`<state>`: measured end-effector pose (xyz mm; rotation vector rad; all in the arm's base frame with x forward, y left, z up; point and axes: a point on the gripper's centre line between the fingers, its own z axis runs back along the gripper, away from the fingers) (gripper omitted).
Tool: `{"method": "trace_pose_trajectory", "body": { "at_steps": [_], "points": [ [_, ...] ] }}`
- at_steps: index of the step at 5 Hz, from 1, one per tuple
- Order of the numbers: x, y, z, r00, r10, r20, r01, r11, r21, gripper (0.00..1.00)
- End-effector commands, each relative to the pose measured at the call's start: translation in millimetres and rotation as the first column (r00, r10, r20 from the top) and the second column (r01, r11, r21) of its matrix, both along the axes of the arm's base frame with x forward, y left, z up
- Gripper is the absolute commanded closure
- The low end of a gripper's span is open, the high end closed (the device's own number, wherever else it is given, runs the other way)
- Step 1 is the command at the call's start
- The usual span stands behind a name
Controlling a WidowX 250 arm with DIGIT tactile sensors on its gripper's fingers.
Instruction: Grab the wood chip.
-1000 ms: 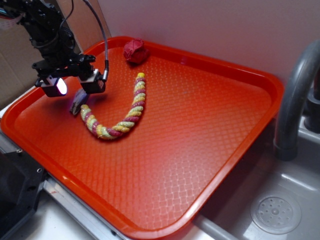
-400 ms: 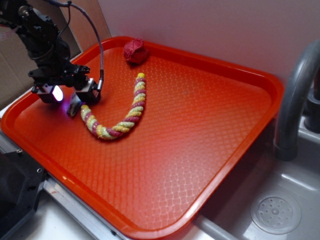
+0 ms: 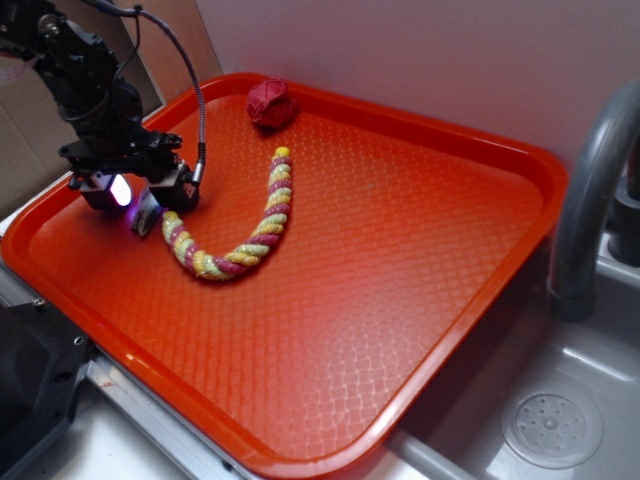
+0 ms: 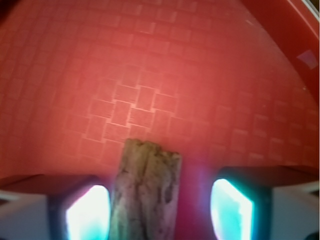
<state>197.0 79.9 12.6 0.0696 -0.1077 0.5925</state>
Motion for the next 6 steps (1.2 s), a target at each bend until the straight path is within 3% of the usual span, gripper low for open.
{"method": "trace_pose_trajectory", "body": {
  "at_steps": [1, 4, 5, 6],
  "points": [
    [6, -11, -15, 0.998, -0.002, -0.067, 0.002, 1.0, 0.0, 1.0],
    [6, -13, -20, 0.996, -0.005, -0.089, 0.009, 0.999, 0.039, 1.0],
    [7, -14, -9, 0.99, -0.082, -0.113, 0.085, 0.996, 0.017, 1.0],
    [18, -35, 41, 0.982, -0.188, -0.017, 0.188, 0.982, -0.007, 1.0]
  ]
}}
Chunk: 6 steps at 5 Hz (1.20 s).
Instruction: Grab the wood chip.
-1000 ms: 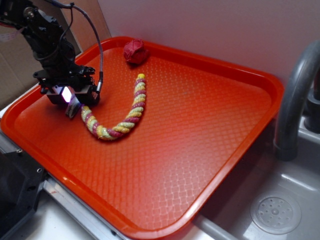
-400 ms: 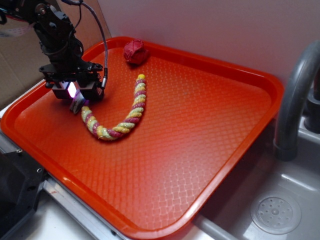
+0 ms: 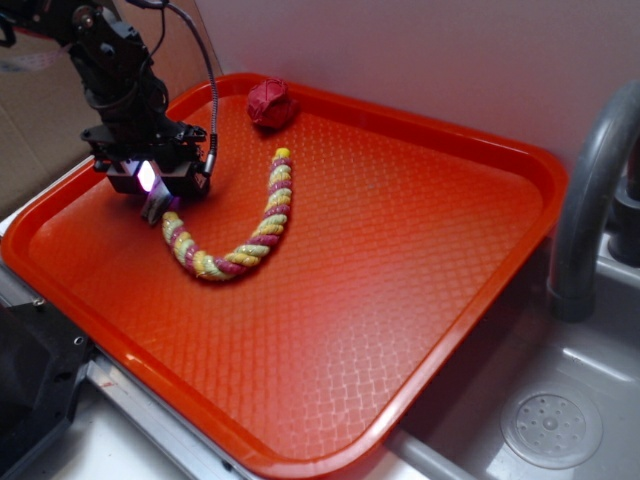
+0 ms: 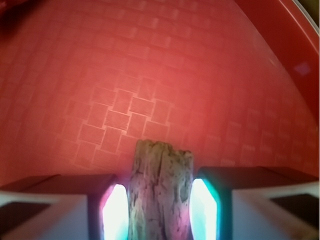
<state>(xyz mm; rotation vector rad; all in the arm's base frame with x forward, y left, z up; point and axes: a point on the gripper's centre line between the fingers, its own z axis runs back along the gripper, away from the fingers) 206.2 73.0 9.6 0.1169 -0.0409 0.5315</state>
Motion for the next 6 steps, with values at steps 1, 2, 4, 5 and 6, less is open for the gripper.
{"method": "trace_pose_trajectory", "body": {
  "at_steps": [1, 2, 4, 5, 6],
  "points": [
    [25, -59, 96, 0.979, -0.155, 0.136, 0.169, 0.981, -0.099, 1.0],
    [35, -82, 145, 0.978, -0.164, 0.126, 0.173, 0.983, -0.066, 1.0],
    [31, -96, 200, 0.967, -0.217, 0.136, 0.226, 0.973, -0.051, 1.0],
    [29, -111, 199, 0.937, -0.303, 0.173, 0.326, 0.937, -0.123, 1.0],
    [32, -111, 192, 0.929, -0.322, 0.184, 0.346, 0.93, -0.12, 1.0]
  ]
}}
